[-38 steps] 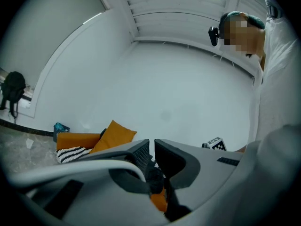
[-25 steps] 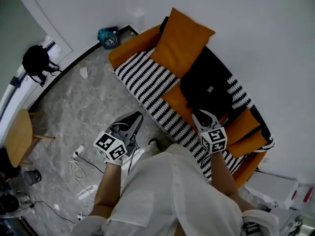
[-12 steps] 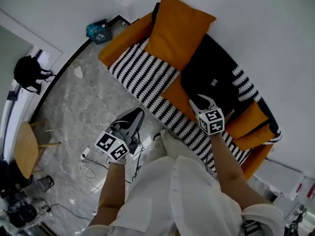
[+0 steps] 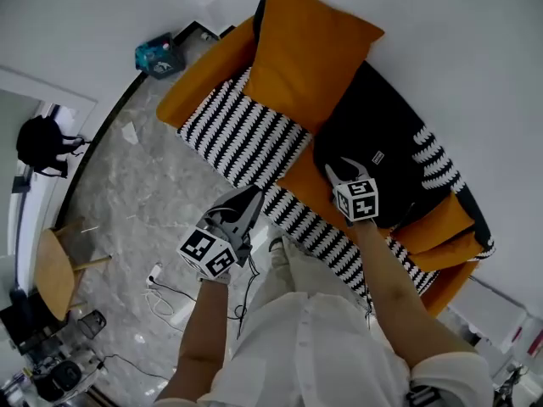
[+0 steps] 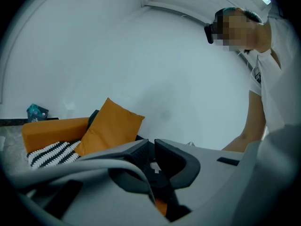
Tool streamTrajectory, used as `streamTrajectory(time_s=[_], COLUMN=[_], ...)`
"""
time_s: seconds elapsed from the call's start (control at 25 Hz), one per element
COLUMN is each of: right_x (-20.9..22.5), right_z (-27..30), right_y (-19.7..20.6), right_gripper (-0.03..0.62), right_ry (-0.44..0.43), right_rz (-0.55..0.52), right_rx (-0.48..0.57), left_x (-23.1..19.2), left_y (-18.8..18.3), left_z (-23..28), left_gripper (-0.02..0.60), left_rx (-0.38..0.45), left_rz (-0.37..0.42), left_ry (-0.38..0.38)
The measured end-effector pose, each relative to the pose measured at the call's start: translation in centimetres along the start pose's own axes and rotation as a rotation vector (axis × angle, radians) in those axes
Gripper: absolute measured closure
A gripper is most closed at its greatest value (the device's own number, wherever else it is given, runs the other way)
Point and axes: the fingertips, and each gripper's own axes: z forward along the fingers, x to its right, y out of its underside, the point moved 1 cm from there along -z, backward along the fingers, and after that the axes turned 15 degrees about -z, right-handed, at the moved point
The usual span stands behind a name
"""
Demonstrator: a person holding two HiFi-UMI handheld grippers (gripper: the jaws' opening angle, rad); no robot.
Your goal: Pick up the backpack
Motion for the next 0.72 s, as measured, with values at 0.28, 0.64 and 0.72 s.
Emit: streamTrajectory(time_s=[0.28,0.64,0.72], right_x=[2.6,5.2,5.8], right_z=[7.1,13.0,13.7], right_y=[1.8,4.7,4.9], right_gripper=[0.448,0.444,0.444], right_ry=[0.018,0.045,0.051], right_rz=[0.054,0.122,0.139], right_rx=[-0.081,-0.148,-0.161], left_x=[-3.4,-6.7,-7.0], left_y=[-0.1,0.8,0.8], left_z=[4.8,8.0,8.5], left_gripper=[0.534,0.534,0.534], left_rx=[-0.041,-0.077,-0.089], left_rz=[-0.042,-0.076,-0.075], left_ry=[-0.002,-0.009,-0.008])
